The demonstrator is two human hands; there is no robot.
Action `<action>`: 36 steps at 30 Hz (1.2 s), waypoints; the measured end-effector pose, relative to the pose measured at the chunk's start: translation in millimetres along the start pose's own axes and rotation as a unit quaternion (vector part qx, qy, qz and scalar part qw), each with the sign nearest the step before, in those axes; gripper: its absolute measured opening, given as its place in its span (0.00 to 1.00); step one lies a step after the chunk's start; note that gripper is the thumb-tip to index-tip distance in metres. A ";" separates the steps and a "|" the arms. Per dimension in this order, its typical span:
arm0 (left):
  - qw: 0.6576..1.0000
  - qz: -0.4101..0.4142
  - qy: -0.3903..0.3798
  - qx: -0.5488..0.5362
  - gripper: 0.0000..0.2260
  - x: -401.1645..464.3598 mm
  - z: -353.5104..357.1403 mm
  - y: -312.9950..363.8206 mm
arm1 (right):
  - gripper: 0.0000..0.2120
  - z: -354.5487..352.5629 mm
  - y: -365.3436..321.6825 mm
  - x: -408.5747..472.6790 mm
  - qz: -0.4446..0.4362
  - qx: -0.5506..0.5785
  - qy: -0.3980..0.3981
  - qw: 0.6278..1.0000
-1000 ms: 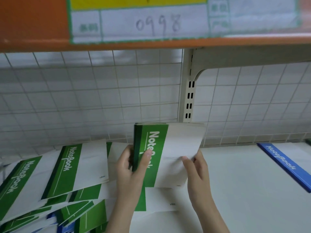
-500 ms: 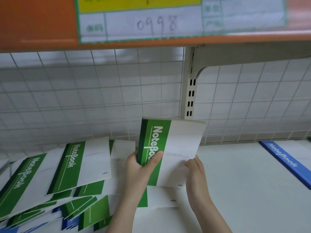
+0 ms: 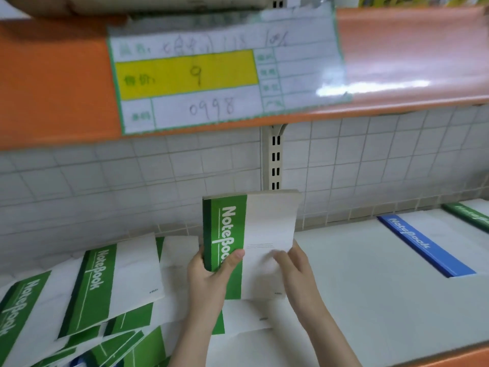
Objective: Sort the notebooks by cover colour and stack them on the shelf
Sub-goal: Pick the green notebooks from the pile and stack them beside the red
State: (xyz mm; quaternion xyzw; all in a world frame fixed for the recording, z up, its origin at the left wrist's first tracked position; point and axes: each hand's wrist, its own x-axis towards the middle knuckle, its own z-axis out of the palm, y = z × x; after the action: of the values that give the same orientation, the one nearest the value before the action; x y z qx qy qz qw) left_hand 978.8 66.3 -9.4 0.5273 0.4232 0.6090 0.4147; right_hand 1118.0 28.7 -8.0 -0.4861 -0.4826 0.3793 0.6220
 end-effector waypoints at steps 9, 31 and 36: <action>0.980 -0.136 -0.107 0.100 0.10 8.1 18.5 18.6 | 0.12 -24.3 -14.0 -10.8 0.036 -0.164 0.100 0.981; 0.873 -0.145 -0.460 0.070 0.12 -139.1 191.5 6.6 | 0.17 -208.2 -44.8 -177.5 0.193 -0.227 0.440 0.847; 0.827 -0.157 -0.538 0.051 0.10 -197.3 256.7 7.8 | 0.17 -265.9 -50.1 -231.6 0.194 -0.193 0.494 0.825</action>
State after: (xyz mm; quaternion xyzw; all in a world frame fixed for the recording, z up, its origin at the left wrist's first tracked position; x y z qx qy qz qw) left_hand 1253.1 -103.7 -37.4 0.7183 0.2408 0.1333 0.6390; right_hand 1318.7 -264.7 -29.3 -0.8022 -0.0700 0.1000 0.5845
